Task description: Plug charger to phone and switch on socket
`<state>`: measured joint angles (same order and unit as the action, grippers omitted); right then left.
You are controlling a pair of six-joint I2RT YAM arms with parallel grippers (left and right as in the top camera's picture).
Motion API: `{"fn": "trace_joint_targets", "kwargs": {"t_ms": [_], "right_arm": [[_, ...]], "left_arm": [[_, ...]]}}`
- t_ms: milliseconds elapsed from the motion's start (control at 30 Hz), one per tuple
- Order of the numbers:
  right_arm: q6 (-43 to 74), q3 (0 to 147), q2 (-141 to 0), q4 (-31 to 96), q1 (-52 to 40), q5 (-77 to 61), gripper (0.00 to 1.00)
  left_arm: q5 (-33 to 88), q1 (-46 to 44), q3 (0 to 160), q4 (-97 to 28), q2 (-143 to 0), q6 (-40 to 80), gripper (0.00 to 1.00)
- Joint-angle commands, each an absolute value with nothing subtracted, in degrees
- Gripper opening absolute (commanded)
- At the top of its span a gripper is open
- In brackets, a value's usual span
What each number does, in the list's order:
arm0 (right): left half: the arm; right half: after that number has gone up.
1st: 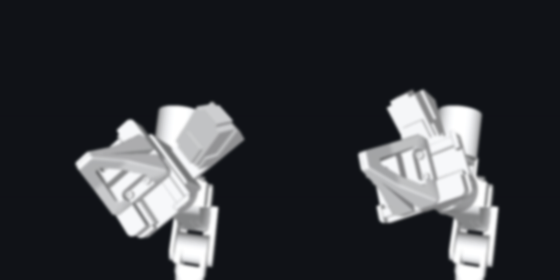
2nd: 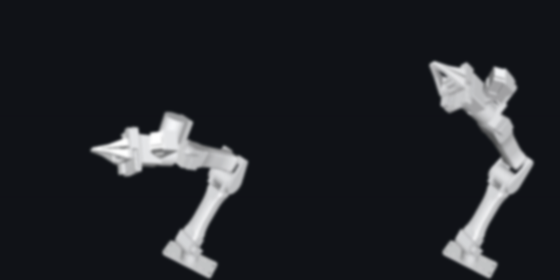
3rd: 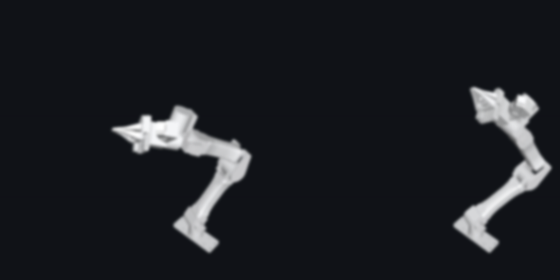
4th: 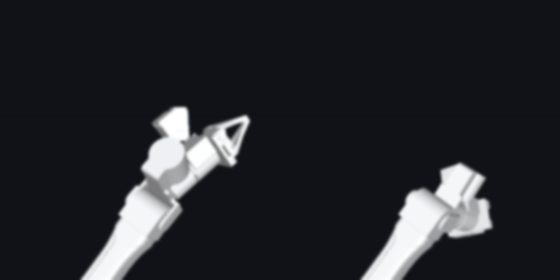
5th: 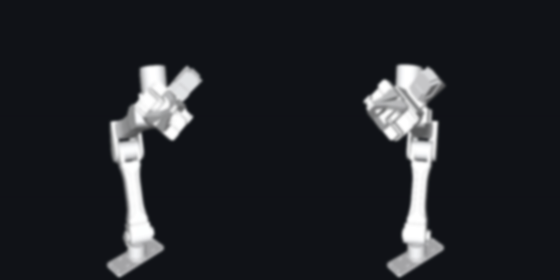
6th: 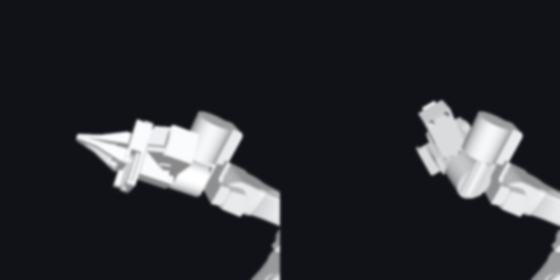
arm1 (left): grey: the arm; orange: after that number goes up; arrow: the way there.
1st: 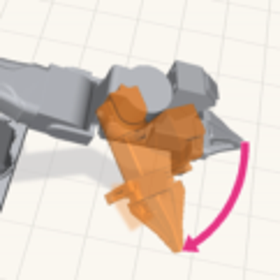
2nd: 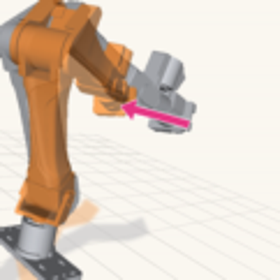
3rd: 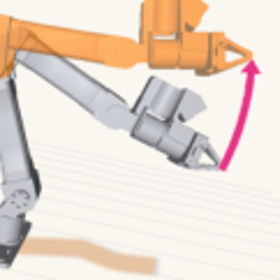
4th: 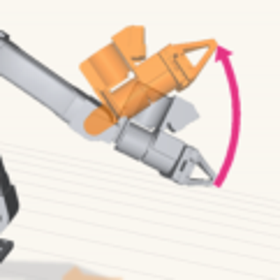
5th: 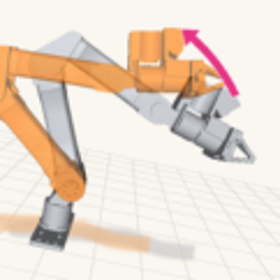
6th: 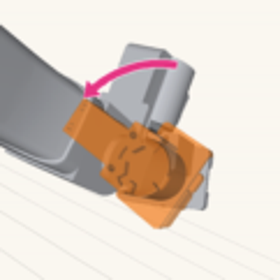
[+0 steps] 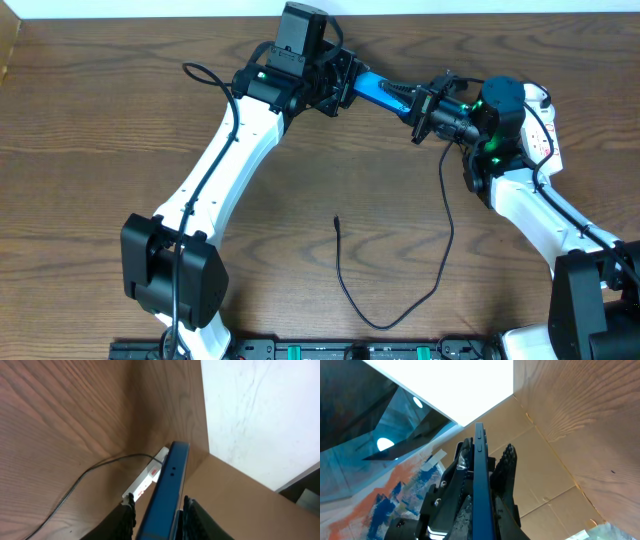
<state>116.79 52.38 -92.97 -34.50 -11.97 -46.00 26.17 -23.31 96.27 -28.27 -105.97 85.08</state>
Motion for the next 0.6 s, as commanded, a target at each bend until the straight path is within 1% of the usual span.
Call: {"fn": "trace_joint_targets", "kwargs": {"t_ms": [0,100,167,200,567], "right_arm": [[117.54,53.21,-92.62,-35.42,-14.17,-50.06,0.01],[117.54,53.21,-92.62,-35.42,-14.37,-50.06,0.02],[117.54,53.21,-92.62,-35.4,-14.37,-50.06,0.02],[117.54,53.21,-92.62,-35.42,-14.37,-50.06,0.01],[117.54,53.21,-92.62,-35.86,-14.35,-50.09,0.01]], "left_arm": [[25.87,-23.59,97.3,-28.42,-104.6,83.83,0.26],[25.85,-23.59,97.3,-28.56,-104.6,83.61,0.19],[25.85,-23.59,97.3,-28.62,-104.6,83.61,0.1],[25.85,-23.59,97.3,-28.62,-104.6,83.61,0.08],[25.82,-23.59,97.25,-28.6,-104.6,83.64,0.08]]}}
